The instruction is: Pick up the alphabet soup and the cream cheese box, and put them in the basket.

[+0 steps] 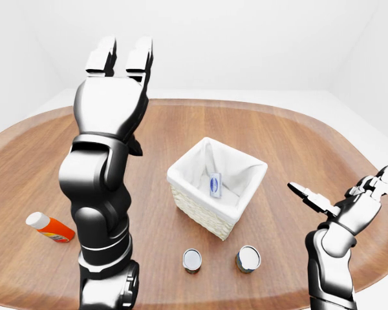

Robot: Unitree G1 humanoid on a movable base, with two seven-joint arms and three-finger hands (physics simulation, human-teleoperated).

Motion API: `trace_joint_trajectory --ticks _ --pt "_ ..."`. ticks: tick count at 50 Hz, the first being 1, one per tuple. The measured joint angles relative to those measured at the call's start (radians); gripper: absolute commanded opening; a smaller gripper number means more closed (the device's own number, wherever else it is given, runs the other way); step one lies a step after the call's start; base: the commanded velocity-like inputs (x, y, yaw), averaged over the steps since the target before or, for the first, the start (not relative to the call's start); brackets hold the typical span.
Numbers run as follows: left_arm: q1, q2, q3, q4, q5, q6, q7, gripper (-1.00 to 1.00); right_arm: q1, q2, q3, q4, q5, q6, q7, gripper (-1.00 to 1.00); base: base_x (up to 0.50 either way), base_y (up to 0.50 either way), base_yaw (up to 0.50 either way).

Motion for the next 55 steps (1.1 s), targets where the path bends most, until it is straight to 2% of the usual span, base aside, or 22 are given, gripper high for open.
trace_joint_trajectory --ticks 12,24,34,42,55 --pt "0.083 0.1 0.083 -0.095 -0.06 0.0 0.0 1.0 0.002 0.001 0.0 -0.005 -0.003 0.0 0.0 1.0 0.0 0.0 0.0" --pt "0.174 0.171 0.165 -0.171 -0.145 0.0 0.0 1.0 0.003 0.002 0.0 -0.01 -0.005 0.0 0.0 1.0 0.0 0.0 0.0" --pt "0.215 0.239 0.231 -0.223 -0.222 0.0 0.0 1.0 0.006 0.004 0.0 -0.014 -0.009 0.0 0.0 1.0 0.0 0.0 0.0" --pt "0.235 0.264 0.253 -0.24 -0.258 0.0 0.0 1.0 0.008 0.005 0.0 -0.015 -0.01 0.0 0.0 1.0 0.0 0.0 0.0" --pt "0.252 0.278 0.265 -0.248 -0.284 0.0 0.0 1.0 0.01 0.006 0.0 -0.016 -0.012 0.0 0.0 1.0 0.0 0.0 0.0"
